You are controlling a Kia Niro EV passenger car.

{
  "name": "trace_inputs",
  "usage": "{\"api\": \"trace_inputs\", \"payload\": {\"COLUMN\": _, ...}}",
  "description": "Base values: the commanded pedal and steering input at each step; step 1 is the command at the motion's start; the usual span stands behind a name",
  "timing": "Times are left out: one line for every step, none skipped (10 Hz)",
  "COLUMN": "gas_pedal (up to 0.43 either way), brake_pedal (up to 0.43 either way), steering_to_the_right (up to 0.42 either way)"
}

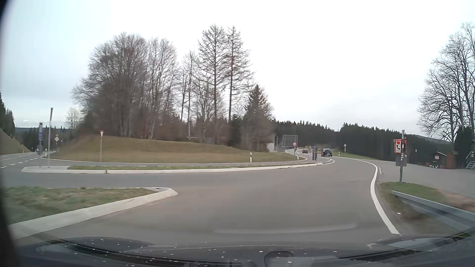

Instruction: Follow the waypoints while adhering to traffic rules and regulations

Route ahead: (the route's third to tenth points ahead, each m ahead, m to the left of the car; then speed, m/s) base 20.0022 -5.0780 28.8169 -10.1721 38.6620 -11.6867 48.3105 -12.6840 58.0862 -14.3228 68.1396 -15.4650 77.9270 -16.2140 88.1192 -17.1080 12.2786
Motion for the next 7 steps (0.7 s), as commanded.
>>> {"api": "trace_inputs", "payload": {"gas_pedal": 0.0, "brake_pedal": 0.0, "steering_to_the_right": 0.127}}
{"api": "trace_inputs", "payload": {"gas_pedal": 0.008, "brake_pedal": 0.0, "steering_to_the_right": 0.126}}
{"api": "trace_inputs", "payload": {"gas_pedal": 0.059, "brake_pedal": 0.0, "steering_to_the_right": 0.123}}
{"api": "trace_inputs", "payload": {"gas_pedal": 0.079, "brake_pedal": 0.0, "steering_to_the_right": 0.123}}
{"api": "trace_inputs", "payload": {"gas_pedal": 0.118, "brake_pedal": 0.0, "steering_to_the_right": 0.122}}
{"api": "trace_inputs", "payload": {"gas_pedal": 0.13, "brake_pedal": 0.0, "steering_to_the_right": 0.122}}
{"api": "trace_inputs", "payload": {"gas_pedal": 0.13, "brake_pedal": 0.0, "steering_to_the_right": 0.121}}
